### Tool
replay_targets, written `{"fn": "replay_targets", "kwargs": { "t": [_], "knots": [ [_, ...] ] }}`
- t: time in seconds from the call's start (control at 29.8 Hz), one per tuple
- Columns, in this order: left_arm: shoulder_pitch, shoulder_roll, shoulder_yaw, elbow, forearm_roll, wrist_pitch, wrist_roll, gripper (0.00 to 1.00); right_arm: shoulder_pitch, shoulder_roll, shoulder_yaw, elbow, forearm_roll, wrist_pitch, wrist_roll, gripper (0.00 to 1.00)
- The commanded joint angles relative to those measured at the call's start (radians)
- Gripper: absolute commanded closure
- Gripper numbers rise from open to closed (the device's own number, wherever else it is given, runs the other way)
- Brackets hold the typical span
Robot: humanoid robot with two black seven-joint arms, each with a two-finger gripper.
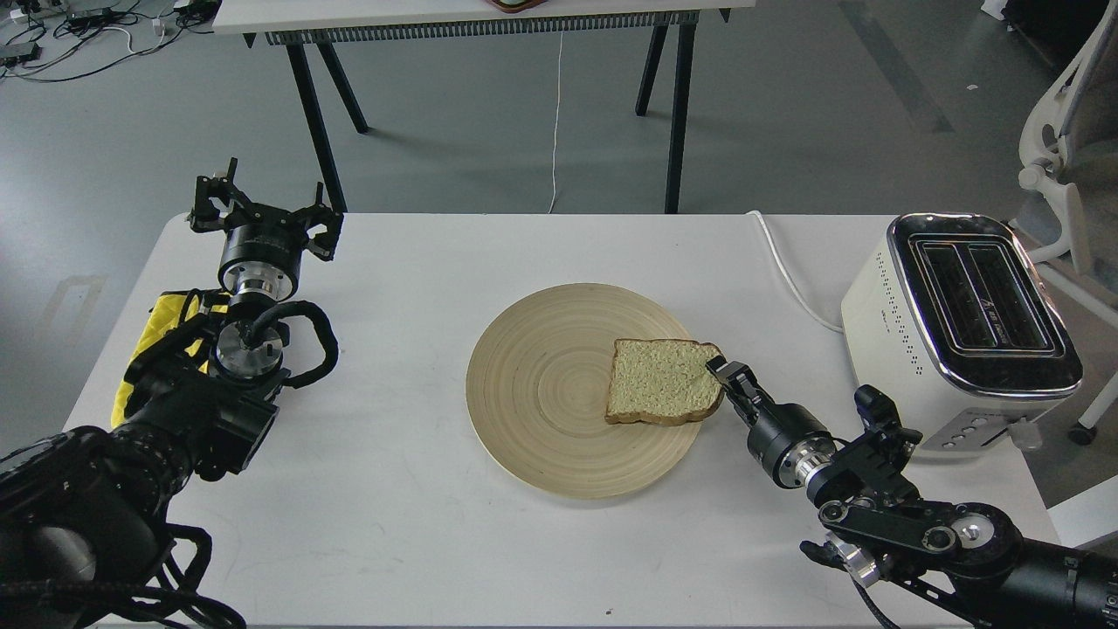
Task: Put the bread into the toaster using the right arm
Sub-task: 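Move the right gripper to the bread slice edge and grasp it, then lift the bread slice with the right gripper up over the toaster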
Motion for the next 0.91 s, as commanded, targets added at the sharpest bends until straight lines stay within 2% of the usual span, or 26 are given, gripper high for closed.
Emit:
{"fn": "replay_targets", "kwargs": {
  "t": [0.0,0.23,0.37,0.6,0.87],
  "knots": [
    [0.0,0.0,0.0,0.0,0.0,0.0,0.0,0.0,0.0,-0.013,0.025,0.042,-0.001,0.0,0.002,1.0],
    [0.0,0.0,0.0,0.0,0.0,0.0,0.0,0.0,0.0,-0.065,0.135,0.13,-0.001,0.0,0.013,1.0],
    [0.0,0.0,0.0,0.0,0.0,0.0,0.0,0.0,0.014,-0.177,0.235,0.231,-0.001,0.0,0.008,1.0],
    [0.0,0.0,0.0,0.0,0.0,0.0,0.0,0.0,0.112,-0.583,0.318,0.417,0.0,0.0,-0.017,1.0],
    [0.0,0.0,0.0,0.0,0.0,0.0,0.0,0.0,0.115,-0.973,0.286,0.434,-0.038,0.0,-0.012,1.0]
  ]
}}
